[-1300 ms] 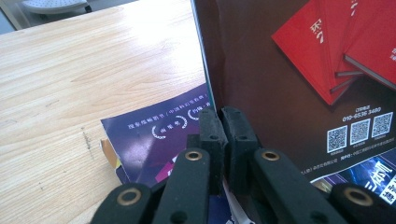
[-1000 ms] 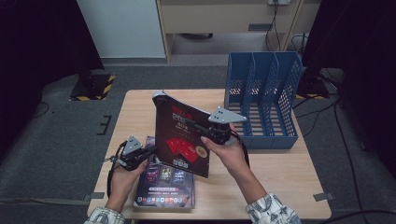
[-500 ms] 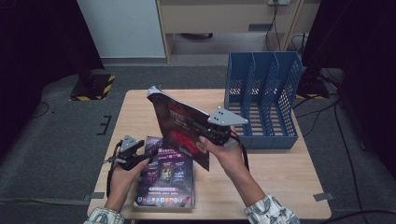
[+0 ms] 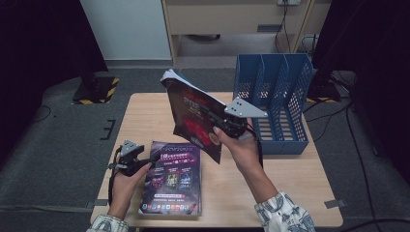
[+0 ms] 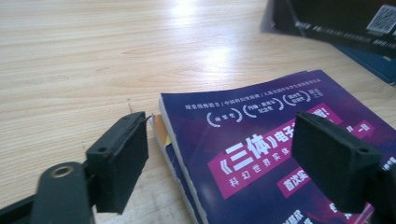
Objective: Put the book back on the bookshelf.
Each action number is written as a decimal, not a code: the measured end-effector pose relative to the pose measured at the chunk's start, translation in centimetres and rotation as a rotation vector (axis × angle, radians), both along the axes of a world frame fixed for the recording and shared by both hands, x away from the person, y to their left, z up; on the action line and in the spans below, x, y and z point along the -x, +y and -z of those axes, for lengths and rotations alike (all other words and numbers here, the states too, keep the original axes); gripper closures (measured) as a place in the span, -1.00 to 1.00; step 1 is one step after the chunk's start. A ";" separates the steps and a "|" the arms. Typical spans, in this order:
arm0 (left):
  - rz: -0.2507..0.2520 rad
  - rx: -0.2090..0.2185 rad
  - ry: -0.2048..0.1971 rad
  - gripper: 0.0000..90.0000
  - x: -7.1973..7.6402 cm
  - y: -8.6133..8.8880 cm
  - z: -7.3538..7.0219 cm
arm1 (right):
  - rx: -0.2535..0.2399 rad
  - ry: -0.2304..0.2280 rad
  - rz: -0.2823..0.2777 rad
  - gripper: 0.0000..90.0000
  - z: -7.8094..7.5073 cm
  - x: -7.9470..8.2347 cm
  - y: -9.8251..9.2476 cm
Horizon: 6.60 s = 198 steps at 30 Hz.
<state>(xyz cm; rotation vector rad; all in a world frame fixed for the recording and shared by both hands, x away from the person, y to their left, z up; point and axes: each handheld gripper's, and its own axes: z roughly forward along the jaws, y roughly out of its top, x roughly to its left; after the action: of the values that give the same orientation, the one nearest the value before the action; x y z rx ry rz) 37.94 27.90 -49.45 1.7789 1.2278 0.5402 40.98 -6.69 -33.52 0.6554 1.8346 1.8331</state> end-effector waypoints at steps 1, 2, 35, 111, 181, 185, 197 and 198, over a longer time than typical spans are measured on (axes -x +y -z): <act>0.001 -0.001 0.007 -0.64 -0.1 0.0 0.0 | -0.002 0.000 0.005 0.93 0.0 0.0 -0.2; 0.002 0.004 0.014 -0.67 -0.1 0.1 0.1 | -0.005 0.000 0.011 0.93 -0.1 0.0 -0.5; -0.016 -0.010 0.027 -0.78 -0.2 0.0 0.2 | -0.123 0.018 0.084 0.93 -1.9 0.1 -4.8; -0.013 -0.036 0.014 -0.76 -0.1 -0.2 0.1 | -0.158 0.041 0.390 0.93 -3.8 -0.4 -12.9; -0.014 -0.052 0.008 -0.76 -0.1 -0.2 0.1 | -0.007 0.044 0.644 0.93 -2.2 -7.3 -10.9; -0.011 -0.050 0.009 -0.76 -0.1 -0.2 0.1 | -0.012 0.029 0.660 0.93 -1.4 -7.8 -10.6; -0.010 -0.047 0.011 -0.76 -0.1 -0.3 0.2 | -0.020 0.018 0.679 0.93 0.9 -8.7 -10.8; -0.010 -0.046 0.011 -0.76 -0.1 -0.3 0.2 | -0.018 0.015 0.680 0.93 1.0 -8.8 -10.8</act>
<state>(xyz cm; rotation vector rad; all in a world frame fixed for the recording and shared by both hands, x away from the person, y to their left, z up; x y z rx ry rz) 38.08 27.60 -49.66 1.8174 1.2413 0.5684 49.77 -17.53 -34.50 1.1320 1.3585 1.3842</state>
